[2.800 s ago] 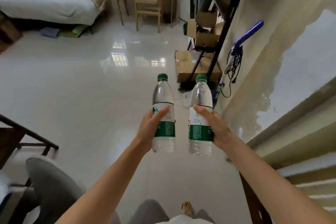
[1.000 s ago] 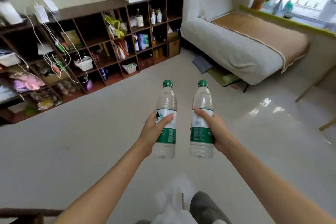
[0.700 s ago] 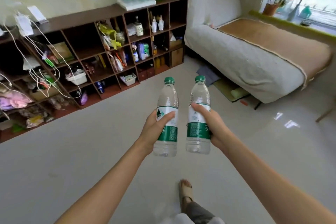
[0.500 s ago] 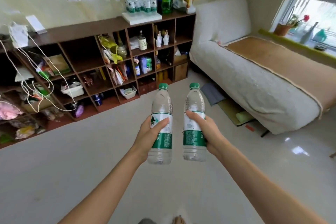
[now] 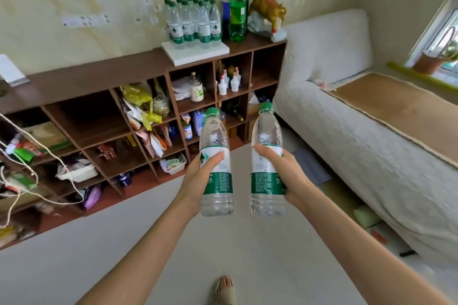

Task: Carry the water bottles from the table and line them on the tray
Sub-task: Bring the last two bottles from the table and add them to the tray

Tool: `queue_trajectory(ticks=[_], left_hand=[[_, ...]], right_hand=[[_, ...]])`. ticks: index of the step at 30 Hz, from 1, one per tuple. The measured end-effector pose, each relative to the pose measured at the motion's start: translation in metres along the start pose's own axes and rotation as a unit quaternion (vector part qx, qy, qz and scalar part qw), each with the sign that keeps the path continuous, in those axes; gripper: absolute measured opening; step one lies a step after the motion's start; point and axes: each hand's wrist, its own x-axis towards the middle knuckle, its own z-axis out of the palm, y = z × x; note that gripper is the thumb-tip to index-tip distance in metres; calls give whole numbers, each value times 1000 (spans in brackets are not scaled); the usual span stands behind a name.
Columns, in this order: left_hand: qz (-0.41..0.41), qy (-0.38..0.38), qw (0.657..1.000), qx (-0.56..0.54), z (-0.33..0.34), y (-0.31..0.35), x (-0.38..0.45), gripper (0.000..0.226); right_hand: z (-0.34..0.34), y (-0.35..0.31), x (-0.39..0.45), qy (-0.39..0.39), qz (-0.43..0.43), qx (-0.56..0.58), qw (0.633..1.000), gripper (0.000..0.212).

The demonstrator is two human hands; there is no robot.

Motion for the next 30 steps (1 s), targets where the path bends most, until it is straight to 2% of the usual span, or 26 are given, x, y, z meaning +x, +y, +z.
queue_trajectory(ticks=[5, 11, 17, 19, 23, 26, 27, 28, 30], left_hand=[[1, 10, 1000, 20, 14, 50, 121, 36], [10, 30, 998, 45, 22, 85, 256, 39], [12, 127, 992, 5, 29, 120, 391, 42], [4, 138, 990, -1, 31, 129, 412, 43], [20, 194, 981, 7, 17, 154, 475, 36], [34, 214, 976, 22, -3, 173, 516, 28], [38, 222, 974, 27, -12, 181, 530, 32], [45, 228, 972, 39, -20, 190, 545, 46], [44, 248, 964, 80, -40, 204, 573, 86]], right_hand=[[7, -55, 112, 0, -1, -3, 1000, 35], [4, -93, 262, 11, -45, -43, 998, 41], [10, -142, 424, -30, -69, -70, 995, 40], [16, -157, 452, -42, -79, -78, 993, 40], [52, -188, 537, -85, -84, -95, 988, 56], [88, -196, 590, -112, -78, -105, 985, 42], [101, -198, 606, -118, -81, -111, 983, 34], [114, -199, 622, -122, -86, -118, 982, 33], [141, -201, 649, -111, -101, -132, 980, 44]])
